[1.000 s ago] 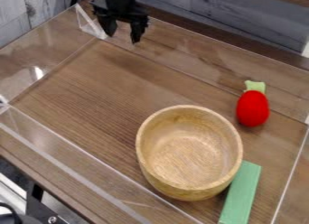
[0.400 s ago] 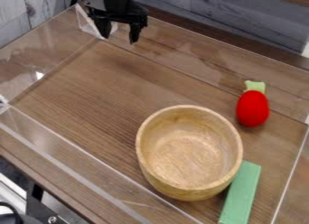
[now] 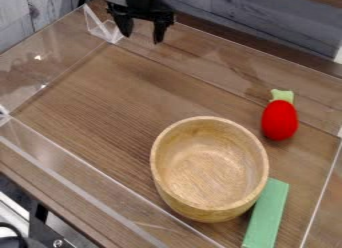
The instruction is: Move the red object to the right side of the table
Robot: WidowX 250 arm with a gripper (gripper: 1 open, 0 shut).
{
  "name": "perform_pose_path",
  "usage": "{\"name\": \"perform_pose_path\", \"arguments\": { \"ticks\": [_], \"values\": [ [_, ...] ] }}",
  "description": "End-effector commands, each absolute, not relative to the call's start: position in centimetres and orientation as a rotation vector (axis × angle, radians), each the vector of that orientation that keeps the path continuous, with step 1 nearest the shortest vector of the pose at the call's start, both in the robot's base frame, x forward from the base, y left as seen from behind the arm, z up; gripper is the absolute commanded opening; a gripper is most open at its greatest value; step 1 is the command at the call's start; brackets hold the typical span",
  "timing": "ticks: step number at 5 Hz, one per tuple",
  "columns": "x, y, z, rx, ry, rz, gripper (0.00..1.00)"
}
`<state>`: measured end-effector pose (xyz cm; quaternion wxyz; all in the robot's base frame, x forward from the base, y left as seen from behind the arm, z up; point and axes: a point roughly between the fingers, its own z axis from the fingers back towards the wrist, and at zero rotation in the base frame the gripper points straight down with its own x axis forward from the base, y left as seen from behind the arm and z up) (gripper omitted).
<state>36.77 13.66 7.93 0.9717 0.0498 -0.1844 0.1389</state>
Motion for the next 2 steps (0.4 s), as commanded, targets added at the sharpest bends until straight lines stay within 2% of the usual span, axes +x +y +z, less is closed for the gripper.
{"name": "perform_pose_path", "arguments": {
  "ticks": [1, 2],
  "values": [
    [37.2, 15.0, 10.9, 0.105, -0.465, 0.191, 1.00],
    [37.3, 16.9, 11.4, 0.108, -0.468, 0.168, 0.00]
  ]
}}
